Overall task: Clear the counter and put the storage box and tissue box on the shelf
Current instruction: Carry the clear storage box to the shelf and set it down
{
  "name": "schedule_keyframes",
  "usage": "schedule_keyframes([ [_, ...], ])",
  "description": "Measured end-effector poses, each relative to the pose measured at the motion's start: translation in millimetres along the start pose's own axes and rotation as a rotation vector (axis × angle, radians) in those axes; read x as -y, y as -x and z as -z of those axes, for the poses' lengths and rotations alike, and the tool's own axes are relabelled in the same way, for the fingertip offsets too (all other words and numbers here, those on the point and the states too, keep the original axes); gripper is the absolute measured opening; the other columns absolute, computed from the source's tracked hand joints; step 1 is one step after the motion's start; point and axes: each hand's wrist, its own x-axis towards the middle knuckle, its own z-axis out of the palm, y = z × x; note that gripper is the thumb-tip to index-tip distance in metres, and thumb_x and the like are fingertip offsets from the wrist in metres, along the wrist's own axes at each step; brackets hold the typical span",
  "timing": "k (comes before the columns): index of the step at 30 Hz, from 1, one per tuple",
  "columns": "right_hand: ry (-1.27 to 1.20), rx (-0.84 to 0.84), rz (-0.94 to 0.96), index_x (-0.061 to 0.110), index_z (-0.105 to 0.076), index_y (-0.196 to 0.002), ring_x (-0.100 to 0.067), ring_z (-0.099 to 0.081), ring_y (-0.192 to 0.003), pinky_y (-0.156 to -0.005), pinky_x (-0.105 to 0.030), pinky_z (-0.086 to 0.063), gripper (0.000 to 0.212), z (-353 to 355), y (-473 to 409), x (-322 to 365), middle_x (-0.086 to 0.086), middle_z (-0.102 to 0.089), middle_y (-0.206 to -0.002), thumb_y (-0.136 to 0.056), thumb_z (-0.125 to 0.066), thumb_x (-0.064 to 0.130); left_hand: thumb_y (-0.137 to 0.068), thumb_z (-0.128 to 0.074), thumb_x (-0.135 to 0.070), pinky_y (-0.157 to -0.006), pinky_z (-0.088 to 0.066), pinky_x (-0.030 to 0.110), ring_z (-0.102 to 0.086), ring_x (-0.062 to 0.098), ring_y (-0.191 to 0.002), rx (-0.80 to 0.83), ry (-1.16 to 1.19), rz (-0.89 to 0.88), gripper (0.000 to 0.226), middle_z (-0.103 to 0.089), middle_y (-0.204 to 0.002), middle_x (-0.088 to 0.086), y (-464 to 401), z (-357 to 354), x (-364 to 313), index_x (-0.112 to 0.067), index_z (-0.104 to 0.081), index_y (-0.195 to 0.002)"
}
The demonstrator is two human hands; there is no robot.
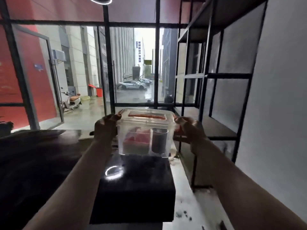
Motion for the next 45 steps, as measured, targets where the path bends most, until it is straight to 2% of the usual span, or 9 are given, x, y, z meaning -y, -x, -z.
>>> schedule_keyframes([
  [5, 0.100, -0.192, 0.018, 0.006, -0.071, -0.112, -0.030, -0.073, -0.081, -0.075, -0.046, -0.065, 0.021, 125.9, 18.3, 14.2, -0.014, -0.074, -0.094, -0.094, -0.067, 0.017, -0.086, -0.065, -0.030, -0.091, -0.053, 0.051, -0.064, 0.031, -0.090, 0.205, 0.023, 0.037, 0.043, -0.071, -0.104, 0.021, 44.9, -108.1, 23.2, -0.006, -0.069, -0.121],
  [9, 0.149, -0.311, -0.035, 0.008, -0.067, -0.121, -0.034, -0.073, -0.095, -0.078, -0.047, -0.065, 0.028, 228.1, 39.8, 11.4, -0.014, -0.070, -0.104, -0.095, -0.066, 0.020, -0.087, -0.068, -0.025, -0.076, -0.054, 0.040, -0.063, 0.031, -0.083, 0.352, 0.054, 0.081, 0.036, -0.070, -0.096, 0.019, 95.0, -196.0, 48.3, -0.007, -0.070, -0.118],
  [12, 0.167, -0.345, -0.057, 0.009, -0.066, -0.119, -0.034, -0.073, -0.096, -0.065, -0.039, -0.065, 0.024, 278.9, 44.0, 2.5, -0.013, -0.069, -0.106, -0.096, -0.065, 0.017, -0.091, -0.066, -0.016, -0.073, -0.056, 0.032, -0.065, 0.026, -0.077, 0.405, 0.103, 0.149, 0.020, -0.070, -0.087, 0.009, 120.7, -237.5, 69.0, -0.012, -0.070, -0.110],
  [14, 0.191, -0.341, -0.053, 0.011, -0.066, -0.117, -0.034, -0.073, -0.097, -0.061, -0.035, -0.064, 0.022, 282.4, 45.2, -2.2, -0.014, -0.070, -0.109, -0.096, -0.064, 0.016, -0.091, -0.065, -0.016, -0.077, -0.057, 0.035, -0.066, 0.027, -0.080, 0.399, 0.095, 0.169, 0.026, -0.071, -0.089, 0.009, 121.4, -238.1, 78.3, -0.010, -0.069, -0.115],
  [19, 0.241, -0.380, -0.092, 0.012, -0.064, -0.122, -0.032, -0.072, -0.098, -0.081, -0.048, -0.065, 0.029, 303.1, 28.0, -25.9, -0.014, -0.070, -0.115, -0.095, -0.066, 0.021, -0.089, -0.067, -0.017, -0.079, -0.057, 0.038, -0.068, 0.027, -0.084, 0.406, 0.052, 0.211, 0.041, -0.072, -0.096, 0.011, 120.8, -256.5, 112.2, -0.006, -0.063, -0.129],
  [23, 0.239, -0.372, -0.126, 0.012, -0.063, -0.123, -0.033, -0.071, -0.100, -0.083, -0.050, -0.064, 0.030, 308.8, -1.2, -54.7, -0.015, -0.069, -0.116, -0.094, -0.067, 0.021, -0.090, -0.064, -0.011, -0.074, -0.056, 0.037, -0.067, 0.025, -0.075, 0.385, 0.041, 0.239, 0.014, -0.071, -0.085, 0.008, 105.0, -274.9, 135.6, -0.015, -0.069, -0.102],
  [28, 0.274, -0.371, -0.127, 0.018, -0.059, -0.121, -0.034, -0.070, -0.103, -0.090, -0.053, -0.062, 0.028, 308.4, -66.7, -85.1, -0.013, -0.068, -0.119, -0.095, -0.067, 0.025, -0.087, -0.063, -0.010, -0.080, -0.057, 0.044, -0.067, 0.028, -0.075, 0.351, 0.029, 0.252, 0.013, -0.072, -0.083, 0.011, 55.6, -311.3, 171.0, -0.016, -0.071, -0.095],
  [36, 0.292, -0.363, -0.140, 0.017, -0.057, -0.127, -0.036, -0.069, -0.107, -0.090, -0.055, -0.061, 0.035, 304.4, -192.8, -109.0, -0.012, -0.066, -0.121, -0.094, -0.069, 0.024, -0.073, -0.063, -0.025, -0.078, -0.057, 0.044, -0.070, 0.030, -0.083, 0.309, 0.020, 0.279, 0.051, -0.074, -0.097, 0.014, -42.8, -373.4, 218.7, -0.011, -0.069, -0.121],
  [45, 0.274, -0.320, -0.178, 0.011, -0.062, -0.131, -0.028, -0.071, -0.101, -0.087, -0.049, -0.063, 0.040, 312.1, -338.3, -155.7, -0.011, -0.071, -0.115, -0.094, -0.069, 0.024, -0.061, -0.064, -0.040, -0.084, -0.058, 0.049, -0.070, 0.033, -0.092, 0.245, 0.011, 0.275, 0.059, -0.075, -0.099, 0.012, -138.5, -443.4, 273.7, -0.015, -0.072, -0.115],
])
